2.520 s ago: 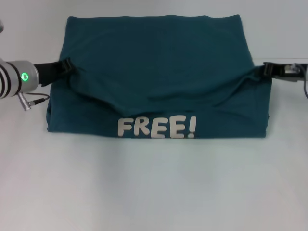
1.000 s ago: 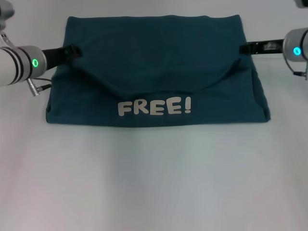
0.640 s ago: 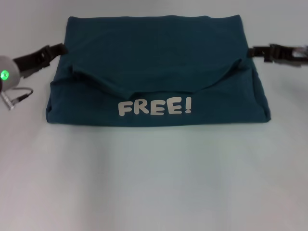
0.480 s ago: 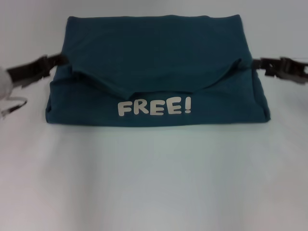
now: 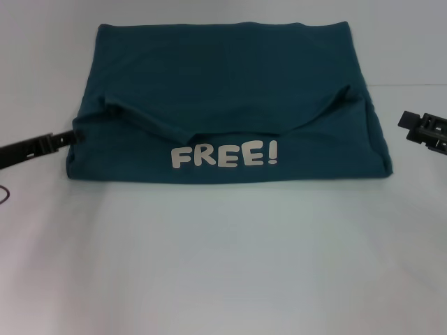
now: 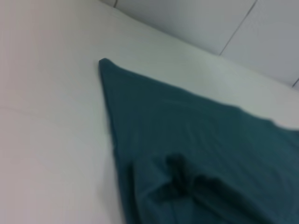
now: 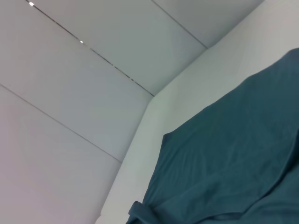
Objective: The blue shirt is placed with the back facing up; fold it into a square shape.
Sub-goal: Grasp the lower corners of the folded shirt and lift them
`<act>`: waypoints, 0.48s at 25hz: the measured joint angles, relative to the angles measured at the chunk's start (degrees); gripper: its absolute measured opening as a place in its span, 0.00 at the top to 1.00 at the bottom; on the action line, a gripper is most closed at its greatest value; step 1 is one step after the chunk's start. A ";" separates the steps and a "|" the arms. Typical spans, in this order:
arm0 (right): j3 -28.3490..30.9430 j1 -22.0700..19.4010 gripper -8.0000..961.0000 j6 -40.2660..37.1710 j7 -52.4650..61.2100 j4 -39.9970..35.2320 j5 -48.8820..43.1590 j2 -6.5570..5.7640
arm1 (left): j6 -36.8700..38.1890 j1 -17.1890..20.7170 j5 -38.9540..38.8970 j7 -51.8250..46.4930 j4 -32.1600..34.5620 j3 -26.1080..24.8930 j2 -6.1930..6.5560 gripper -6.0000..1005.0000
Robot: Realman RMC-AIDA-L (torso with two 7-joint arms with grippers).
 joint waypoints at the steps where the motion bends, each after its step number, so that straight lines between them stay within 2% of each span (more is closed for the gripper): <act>1: 0.00 0.08 0.28 0.26 -0.15 0.52 -0.03 -0.15 | -0.69 0.04 0.08 1.52 -0.71 0.13 -0.10 0.22; 12: 0.09 0.79 0.28 1.93 -0.08 1.17 -0.07 -0.63 | -0.93 -0.05 0.11 0.74 -2.49 0.33 -1.01 0.24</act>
